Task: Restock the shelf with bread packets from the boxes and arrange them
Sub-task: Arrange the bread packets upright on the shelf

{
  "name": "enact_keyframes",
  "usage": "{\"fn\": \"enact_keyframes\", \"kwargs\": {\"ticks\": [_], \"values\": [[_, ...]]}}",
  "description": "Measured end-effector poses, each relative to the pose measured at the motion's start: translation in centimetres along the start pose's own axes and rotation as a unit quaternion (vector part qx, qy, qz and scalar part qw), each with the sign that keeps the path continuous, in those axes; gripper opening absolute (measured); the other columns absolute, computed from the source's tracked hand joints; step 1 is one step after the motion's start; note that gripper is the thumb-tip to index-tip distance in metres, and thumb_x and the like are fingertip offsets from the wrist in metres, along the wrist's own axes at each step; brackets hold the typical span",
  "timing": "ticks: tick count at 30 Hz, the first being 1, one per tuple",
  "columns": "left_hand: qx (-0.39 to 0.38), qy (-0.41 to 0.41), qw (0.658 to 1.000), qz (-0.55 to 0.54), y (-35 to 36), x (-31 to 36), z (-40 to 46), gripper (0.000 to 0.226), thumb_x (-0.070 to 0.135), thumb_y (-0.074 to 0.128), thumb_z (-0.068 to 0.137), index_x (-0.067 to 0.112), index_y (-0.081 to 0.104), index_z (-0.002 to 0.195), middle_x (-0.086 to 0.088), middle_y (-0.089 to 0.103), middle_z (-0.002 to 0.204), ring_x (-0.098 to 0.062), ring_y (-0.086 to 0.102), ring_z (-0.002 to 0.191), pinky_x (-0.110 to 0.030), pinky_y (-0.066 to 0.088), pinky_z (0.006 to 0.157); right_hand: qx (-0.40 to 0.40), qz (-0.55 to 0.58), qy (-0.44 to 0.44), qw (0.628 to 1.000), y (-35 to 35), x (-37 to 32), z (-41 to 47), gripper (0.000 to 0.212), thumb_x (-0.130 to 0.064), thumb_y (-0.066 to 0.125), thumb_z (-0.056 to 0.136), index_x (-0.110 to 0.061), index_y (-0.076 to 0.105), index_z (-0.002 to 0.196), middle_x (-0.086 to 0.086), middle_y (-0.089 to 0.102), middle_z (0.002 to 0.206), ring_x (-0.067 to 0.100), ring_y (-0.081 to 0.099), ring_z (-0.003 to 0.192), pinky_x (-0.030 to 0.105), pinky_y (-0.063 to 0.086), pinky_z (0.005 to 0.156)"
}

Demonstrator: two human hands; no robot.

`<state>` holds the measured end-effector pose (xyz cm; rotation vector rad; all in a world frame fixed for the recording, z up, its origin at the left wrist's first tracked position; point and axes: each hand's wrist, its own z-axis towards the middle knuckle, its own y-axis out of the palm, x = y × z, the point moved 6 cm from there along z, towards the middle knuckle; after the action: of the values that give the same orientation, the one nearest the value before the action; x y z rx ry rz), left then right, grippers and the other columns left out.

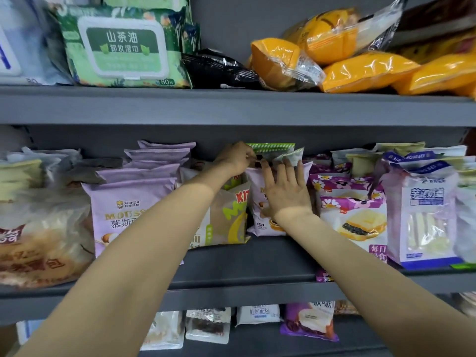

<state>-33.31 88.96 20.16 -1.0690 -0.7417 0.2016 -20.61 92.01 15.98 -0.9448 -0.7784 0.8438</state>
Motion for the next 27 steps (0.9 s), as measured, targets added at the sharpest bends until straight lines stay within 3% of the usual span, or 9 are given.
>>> {"fn": "enact_keyframes", "kwargs": {"ticks": [5, 8, 11, 14, 16, 19, 21, 23, 27], "values": [[0.002, -0.018, 1.0, 0.02, -0.4, 0.9, -0.9, 0.027, 0.011, 0.046, 0.096, 0.006, 0.067, 0.112, -0.01, 0.063, 0.125, -0.025, 0.058, 0.115, -0.028, 0.043, 0.094, -0.014, 0.02, 0.024, 0.999, -0.2, 0.4, -0.2, 0.096, -0.042, 0.075, 0.069, -0.009, 0.02, 0.14, 0.015, 0.034, 0.135, 0.034, 0.03, 0.131, 0.051, 0.0, 0.116], [0.047, -0.003, 0.998, 0.037, -0.7, 2.0, -2.3, 0.029, 0.015, 0.044, 0.096, 0.008, 0.063, 0.118, -0.011, 0.059, 0.13, -0.028, 0.054, 0.119, -0.032, 0.043, 0.098, -0.03, 0.03, 0.024, 0.999, -0.5, 0.3, -0.1, 0.088, -0.037, 0.075, 0.072, -0.008, 0.022, 0.137, 0.013, 0.035, 0.132, 0.032, 0.032, 0.129, 0.051, 0.004, 0.116], [0.1, 0.012, 0.994, 0.043, -1.1, 3.1, -4.2, 0.03, 0.015, 0.045, 0.094, 0.017, 0.061, 0.12, -0.009, 0.052, 0.133, -0.031, 0.053, 0.119, -0.038, 0.044, 0.1, -0.027, 0.048, 0.007, 0.998, -1.5, 0.3, -0.1, 0.078, -0.027, 0.067, 0.082, -0.005, 0.019, 0.14, 0.015, 0.031, 0.137, 0.033, 0.028, 0.132, 0.043, 0.009, 0.117], [0.134, 0.011, 0.989, 0.065, -1.7, 4.0, -6.3, 0.038, 0.003, 0.047, 0.087, 0.015, 0.061, 0.121, -0.01, 0.052, 0.133, -0.032, 0.052, 0.119, -0.04, 0.043, 0.099, 0.005, 0.069, -0.023, 0.997, -4.4, 1.3, -0.7, 0.068, -0.027, 0.055, 0.091, -0.002, 0.019, 0.144, 0.017, 0.025, 0.143, 0.033, 0.018, 0.139, 0.039, -0.001, 0.119], [0.139, 0.005, 0.987, 0.075, -1.8, 4.8, -7.3, 0.042, -0.001, 0.048, 0.083, 0.014, 0.061, 0.121, -0.011, 0.052, 0.133, -0.034, 0.051, 0.12, -0.042, 0.043, 0.1, 0.045, 0.054, -0.047, 0.996, -6.5, 2.8, -1.7, 0.06, -0.027, 0.056, 0.091, -0.005, 0.032, 0.141, 0.018, 0.03, 0.142, 0.034, 0.023, 0.138, 0.04, -0.003, 0.119], [0.12, 0.006, 0.991, 0.056, -1.3, 6.9, -8.6, 0.049, -0.008, 0.046, 0.08, 0.014, 0.059, 0.122, -0.01, 0.05, 0.135, -0.032, 0.048, 0.123, -0.04, 0.042, 0.102, 0.128, 0.072, -0.037, 0.988, -8.5, 6.1, -3.7, 0.047, -0.025, 0.055, 0.089, -0.009, 0.049, 0.133, 0.018, 0.047, 0.132, 0.035, 0.04, 0.125, 0.044, 0.015, 0.117], [0.1, 0.031, 0.994, 0.012, -0.3, 8.8, -9.8, 0.052, -0.008, 0.047, 0.078, 0.013, 0.054, 0.125, -0.009, 0.049, 0.135, -0.029, 0.047, 0.124, -0.036, 0.042, 0.103, 0.135, 0.13, 0.003, 0.982, -8.5, 8.7, -5.1, 0.039, -0.024, 0.05, 0.09, -0.01, 0.055, 0.126, 0.017, 0.052, 0.125, 0.036, 0.046, 0.118, 0.043, 0.033, 0.107], [0.062, 0.061, 0.995, -0.045, 1.7, 10.5, -10.9, 0.054, 0.002, 0.055, 0.08, 0.012, 0.045, 0.131, -0.011, 0.049, 0.134, -0.028, 0.047, 0.123, -0.034, 0.041, 0.102, 0.116, 0.224, 0.055, 0.966, -7.5, 11.2, -6.5, 0.036, -0.023, 0.045, 0.093, -0.01, 0.055, 0.125, 0.019, 0.051, 0.126, 0.037, 0.046, 0.117, 0.041, 0.04, 0.098], [-0.033, 0.016, 0.998, -0.058, 6.4, 11.7, -12.5, 0.086, 0.041, 0.079, 0.07, 0.002, 0.033, 0.132, -0.012, 0.051, 0.128, -0.025, 0.052, 0.112, -0.032, 0.044, 0.082, 0.039, 0.309, 0.09, 0.946, -4.4, 14.2, -9.9, 0.056, -0.031, 0.04, 0.087, -0.014, 0.036, 0.14, 0.022, 0.036, 0.135, 0.037, 0.032, 0.127, 0.041, 0.029, 0.107]]}}
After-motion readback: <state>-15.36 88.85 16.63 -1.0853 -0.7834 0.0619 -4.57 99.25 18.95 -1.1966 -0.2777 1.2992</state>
